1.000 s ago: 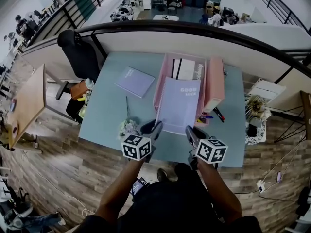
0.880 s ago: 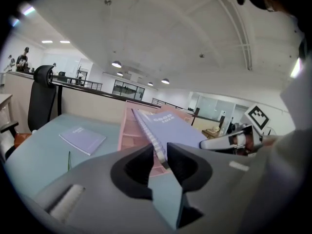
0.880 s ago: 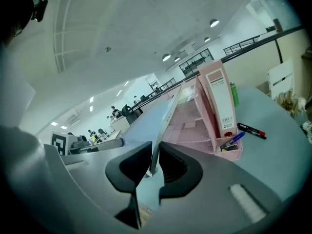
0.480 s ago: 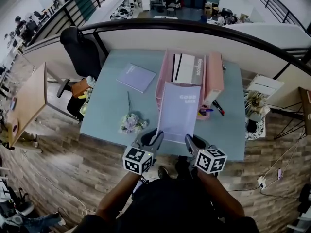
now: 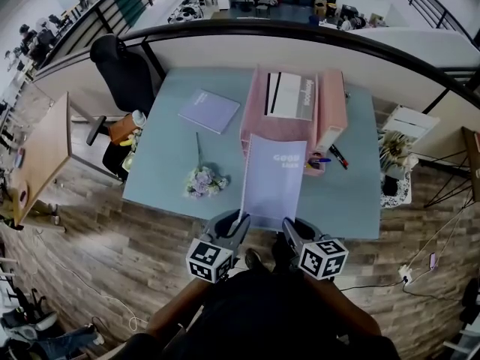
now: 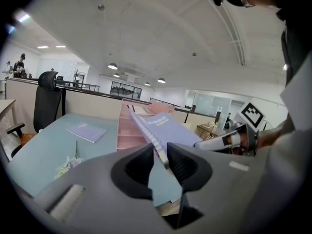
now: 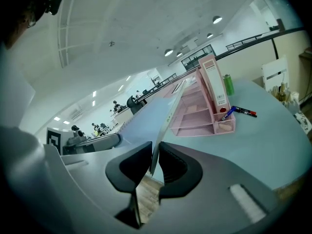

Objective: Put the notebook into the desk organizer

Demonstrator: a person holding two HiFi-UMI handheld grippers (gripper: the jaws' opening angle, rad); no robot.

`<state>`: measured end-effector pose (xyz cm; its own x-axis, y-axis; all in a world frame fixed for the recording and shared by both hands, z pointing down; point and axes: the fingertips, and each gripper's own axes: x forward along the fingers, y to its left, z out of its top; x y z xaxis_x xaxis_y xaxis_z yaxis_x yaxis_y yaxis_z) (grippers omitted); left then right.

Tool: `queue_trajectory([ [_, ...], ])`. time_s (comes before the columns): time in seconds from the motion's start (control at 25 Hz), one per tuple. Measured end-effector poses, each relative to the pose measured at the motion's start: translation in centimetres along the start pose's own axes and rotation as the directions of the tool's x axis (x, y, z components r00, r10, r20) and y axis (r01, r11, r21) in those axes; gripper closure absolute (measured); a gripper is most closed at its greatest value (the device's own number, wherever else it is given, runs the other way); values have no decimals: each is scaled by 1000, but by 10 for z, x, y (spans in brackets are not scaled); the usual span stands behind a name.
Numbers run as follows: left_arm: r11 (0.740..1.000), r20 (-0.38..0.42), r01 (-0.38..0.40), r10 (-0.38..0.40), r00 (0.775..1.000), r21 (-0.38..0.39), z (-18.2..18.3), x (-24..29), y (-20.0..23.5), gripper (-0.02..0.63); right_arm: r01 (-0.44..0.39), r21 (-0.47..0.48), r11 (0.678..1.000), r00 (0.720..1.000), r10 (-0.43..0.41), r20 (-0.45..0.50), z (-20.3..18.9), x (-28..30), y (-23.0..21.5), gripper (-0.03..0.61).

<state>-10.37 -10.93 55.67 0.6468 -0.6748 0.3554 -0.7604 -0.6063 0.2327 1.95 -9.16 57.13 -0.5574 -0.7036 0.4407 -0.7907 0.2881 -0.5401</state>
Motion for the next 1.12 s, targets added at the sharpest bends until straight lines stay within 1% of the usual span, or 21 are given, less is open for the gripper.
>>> queue_trajectory([
  [0.28, 1000, 18, -20, 20, 1000, -8, -13, -16, -3, 468, -22, -20, 1000, 1000, 22, 11, -17, -6, 8, 531],
  [0.56, 998, -15, -23, 22, 1000, -56, -38, -14, 1, 468, -22, 32, 999, 1000, 23, -13, -38, 0, -2, 531],
  [0.68, 998, -24, -26, 24, 999, -52, -41, -9, 6, 468, -15, 33, 999, 1000, 15, -11, -39, 6, -7, 531],
  [0.84, 997, -50, -35, 31, 998, -68, -44, 2, 16, 469, -4, 51, 999, 1000, 5, -10, -39, 14, -14, 531],
  [1.12, 996, -54, -30, 25, 998, -80, -46, 22, 28, 469, 11, 67, 998, 1000, -11, -3, -32, 29, -29, 531],
])
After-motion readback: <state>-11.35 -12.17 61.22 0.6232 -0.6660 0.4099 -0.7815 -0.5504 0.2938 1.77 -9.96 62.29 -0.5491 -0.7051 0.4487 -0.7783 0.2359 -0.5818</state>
